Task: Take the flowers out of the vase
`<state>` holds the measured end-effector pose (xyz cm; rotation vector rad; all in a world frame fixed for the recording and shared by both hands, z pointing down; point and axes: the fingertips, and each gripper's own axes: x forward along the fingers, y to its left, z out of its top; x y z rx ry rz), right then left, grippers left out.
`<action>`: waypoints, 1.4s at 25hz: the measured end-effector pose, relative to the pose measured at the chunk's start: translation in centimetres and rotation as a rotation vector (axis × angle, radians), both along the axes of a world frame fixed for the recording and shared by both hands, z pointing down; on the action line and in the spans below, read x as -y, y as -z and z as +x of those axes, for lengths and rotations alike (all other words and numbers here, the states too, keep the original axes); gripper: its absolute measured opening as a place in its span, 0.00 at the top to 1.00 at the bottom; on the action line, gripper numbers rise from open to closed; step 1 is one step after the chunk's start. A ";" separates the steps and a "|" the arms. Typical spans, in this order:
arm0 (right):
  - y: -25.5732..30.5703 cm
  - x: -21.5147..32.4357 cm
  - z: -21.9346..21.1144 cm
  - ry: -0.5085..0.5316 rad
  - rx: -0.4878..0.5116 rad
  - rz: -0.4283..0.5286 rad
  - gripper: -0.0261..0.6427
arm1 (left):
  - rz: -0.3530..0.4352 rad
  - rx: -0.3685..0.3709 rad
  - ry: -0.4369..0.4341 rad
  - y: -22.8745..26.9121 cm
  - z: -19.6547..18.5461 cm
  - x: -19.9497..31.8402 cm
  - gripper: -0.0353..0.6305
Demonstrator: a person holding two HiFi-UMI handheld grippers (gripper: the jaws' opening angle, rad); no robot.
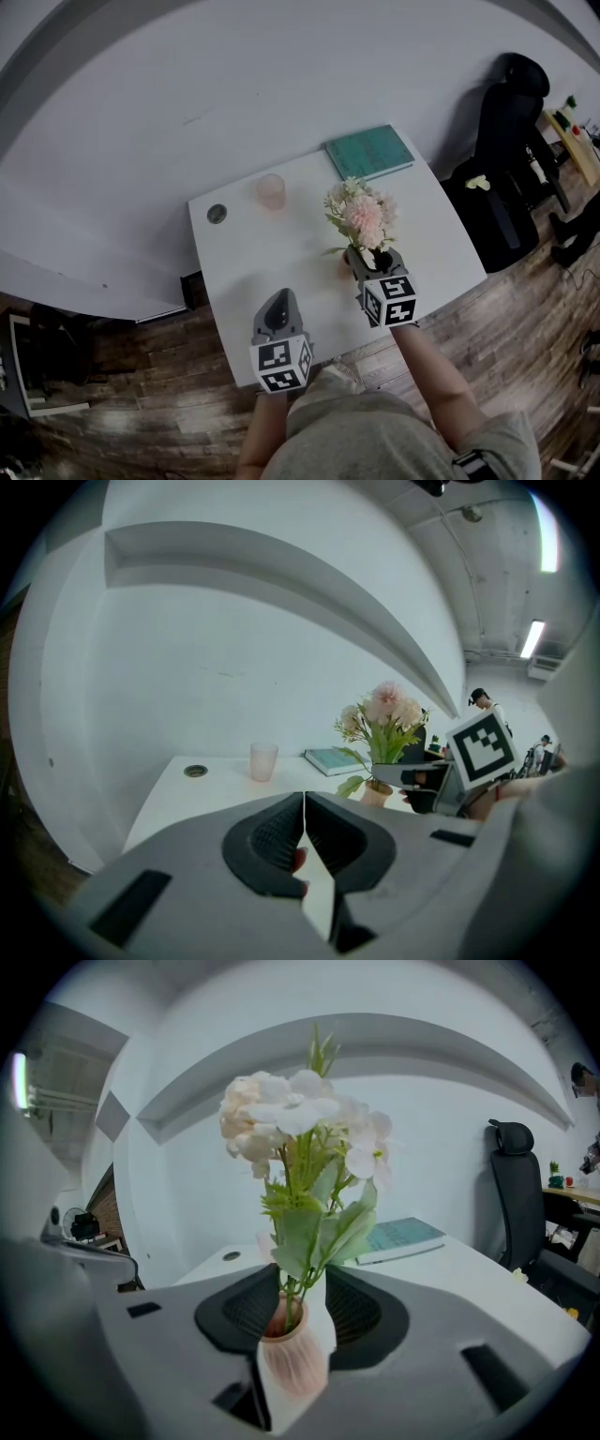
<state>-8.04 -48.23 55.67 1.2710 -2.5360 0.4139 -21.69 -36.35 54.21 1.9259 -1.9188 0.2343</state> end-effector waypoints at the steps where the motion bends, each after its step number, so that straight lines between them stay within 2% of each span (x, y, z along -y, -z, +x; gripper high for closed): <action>1: 0.0 0.0 -0.1 0.000 0.004 -0.002 0.74 | 0.000 0.000 0.000 0.0 -0.1 0.0 0.94; 7: 0.0 -0.1 -0.1 -0.010 0.028 -0.027 0.85 | -0.002 -0.002 0.005 -0.1 -0.2 -0.5 0.94; 12: 0.6 -0.4 -0.1 -0.007 0.023 -0.008 0.89 | 0.006 -0.002 0.008 0.3 -0.1 -0.9 0.94; 35: 7.2 -1.9 0.4 0.039 0.041 0.161 0.91 | 0.050 0.026 0.024 2.8 1.2 -5.2 0.94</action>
